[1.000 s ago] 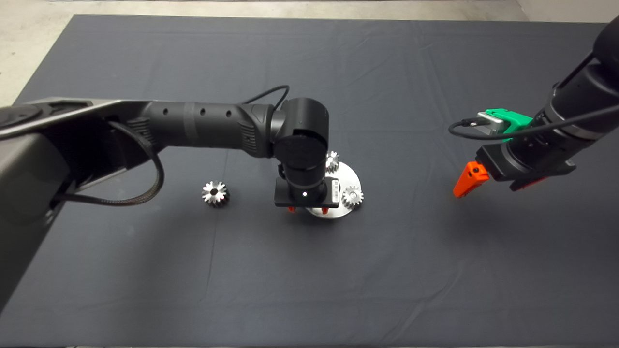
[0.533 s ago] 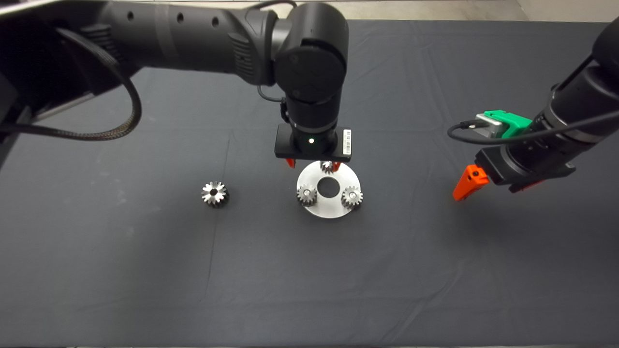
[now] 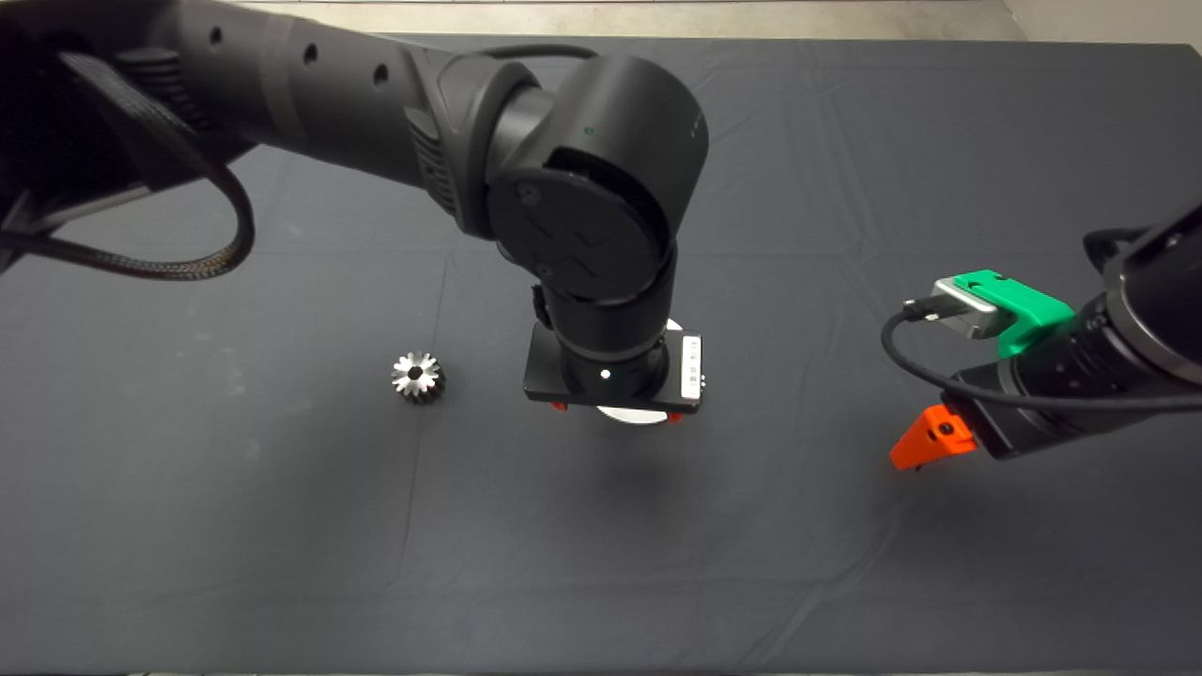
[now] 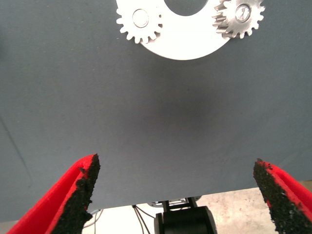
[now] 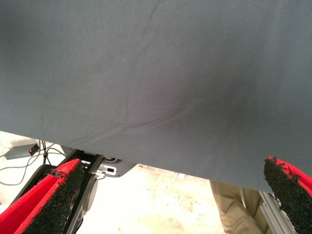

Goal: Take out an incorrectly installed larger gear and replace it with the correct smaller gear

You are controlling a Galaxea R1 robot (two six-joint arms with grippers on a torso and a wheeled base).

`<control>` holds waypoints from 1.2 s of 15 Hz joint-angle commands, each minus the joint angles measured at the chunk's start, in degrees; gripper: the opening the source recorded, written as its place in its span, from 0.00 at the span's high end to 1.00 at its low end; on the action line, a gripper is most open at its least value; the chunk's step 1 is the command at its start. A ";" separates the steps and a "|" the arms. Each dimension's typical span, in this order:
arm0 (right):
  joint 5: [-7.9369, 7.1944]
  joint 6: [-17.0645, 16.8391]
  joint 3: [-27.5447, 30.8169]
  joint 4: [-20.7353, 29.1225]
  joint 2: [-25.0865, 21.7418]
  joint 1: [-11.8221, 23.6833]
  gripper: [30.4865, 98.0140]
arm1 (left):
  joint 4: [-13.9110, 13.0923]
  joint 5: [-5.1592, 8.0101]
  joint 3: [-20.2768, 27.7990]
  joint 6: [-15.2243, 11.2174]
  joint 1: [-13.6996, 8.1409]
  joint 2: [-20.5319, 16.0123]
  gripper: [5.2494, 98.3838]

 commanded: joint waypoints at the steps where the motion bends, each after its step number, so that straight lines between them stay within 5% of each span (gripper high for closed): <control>1: -4.94 1.75 2.27 -2.07 0.27 1.88 0.00 | -1.01 6.00 2.61 -0.81 -2.37 -0.88 0.21; 18: -4.59 4.33 2.19 -4.44 4.93 1.97 0.00 | -1.36 6.08 4.74 -1.07 -2.37 -6.21 0.15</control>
